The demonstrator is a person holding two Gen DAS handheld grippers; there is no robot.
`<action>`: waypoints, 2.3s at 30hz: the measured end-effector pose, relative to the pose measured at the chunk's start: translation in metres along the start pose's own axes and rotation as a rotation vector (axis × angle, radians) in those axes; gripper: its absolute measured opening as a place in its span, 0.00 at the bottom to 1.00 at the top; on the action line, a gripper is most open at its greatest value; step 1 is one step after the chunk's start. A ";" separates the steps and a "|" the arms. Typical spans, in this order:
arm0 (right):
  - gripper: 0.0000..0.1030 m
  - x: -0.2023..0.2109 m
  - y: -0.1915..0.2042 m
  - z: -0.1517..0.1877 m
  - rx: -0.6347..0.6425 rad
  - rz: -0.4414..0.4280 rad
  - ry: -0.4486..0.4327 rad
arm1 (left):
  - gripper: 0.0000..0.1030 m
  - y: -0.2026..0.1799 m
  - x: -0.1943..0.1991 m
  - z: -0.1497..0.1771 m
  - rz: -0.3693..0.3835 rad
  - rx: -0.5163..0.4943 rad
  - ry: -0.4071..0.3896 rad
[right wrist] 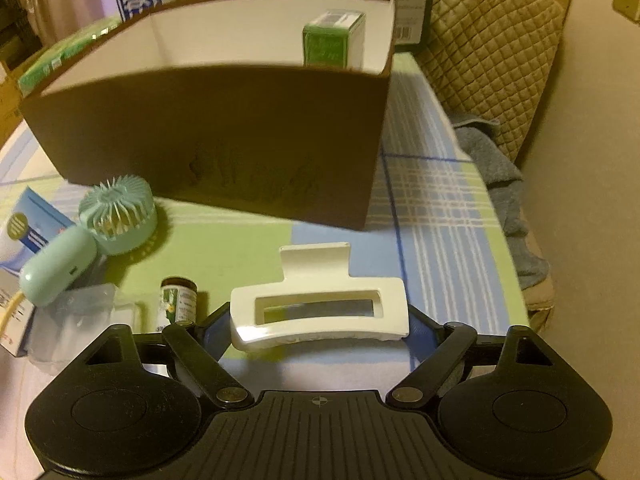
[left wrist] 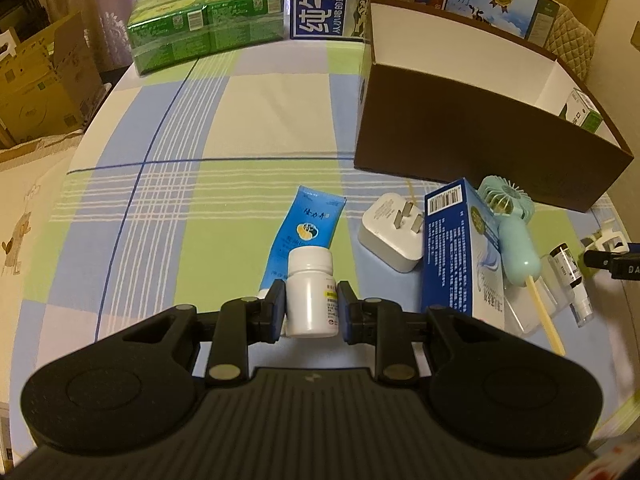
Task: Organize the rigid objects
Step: 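Grasp the white hair clip with the right tool while the left tool holds the pill bottle, then carry the pill bottle in the left tool and hair clip in the right tool over the brown box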
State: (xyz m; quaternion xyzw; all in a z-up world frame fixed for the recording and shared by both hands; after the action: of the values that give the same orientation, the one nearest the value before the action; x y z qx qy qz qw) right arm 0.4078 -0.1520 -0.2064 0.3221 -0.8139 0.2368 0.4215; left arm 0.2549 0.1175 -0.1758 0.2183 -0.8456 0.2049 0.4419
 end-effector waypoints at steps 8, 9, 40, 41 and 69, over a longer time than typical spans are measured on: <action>0.80 0.037 0.001 -0.018 -0.037 -0.012 -0.060 | 0.22 -0.006 0.007 -0.013 0.025 -0.021 -0.024; 0.80 0.042 0.003 -0.021 -0.038 -0.015 -0.067 | 0.22 -0.007 0.009 -0.014 0.030 -0.024 -0.029; 0.80 0.086 0.051 -0.185 0.000 -0.120 -0.293 | 0.22 -0.126 0.015 -0.130 0.235 -0.214 -0.159; 0.80 0.083 0.049 -0.189 0.000 -0.116 -0.291 | 0.22 -0.131 0.011 -0.136 0.238 -0.222 -0.160; 0.80 -0.049 -0.018 -0.249 -0.036 0.008 -0.111 | 0.22 -0.209 -0.129 -0.224 0.182 -0.367 -0.063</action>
State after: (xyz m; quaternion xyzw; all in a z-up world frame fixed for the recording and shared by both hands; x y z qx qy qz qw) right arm 0.5750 0.0151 -0.1134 0.3239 -0.8415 0.2056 0.3804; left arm 0.5836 0.0913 -0.1336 0.0633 -0.8985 0.0795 0.4270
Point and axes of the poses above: each gripper's, at about its wrist camera, not at the fingertips, and x roughly against the way its jaws point, y to its left, z to its underside, the point moved 10 cm from there along -x, roughly the way its jaws point, and after that the axes turned 14 degrees about x, right-handed, at the moved point
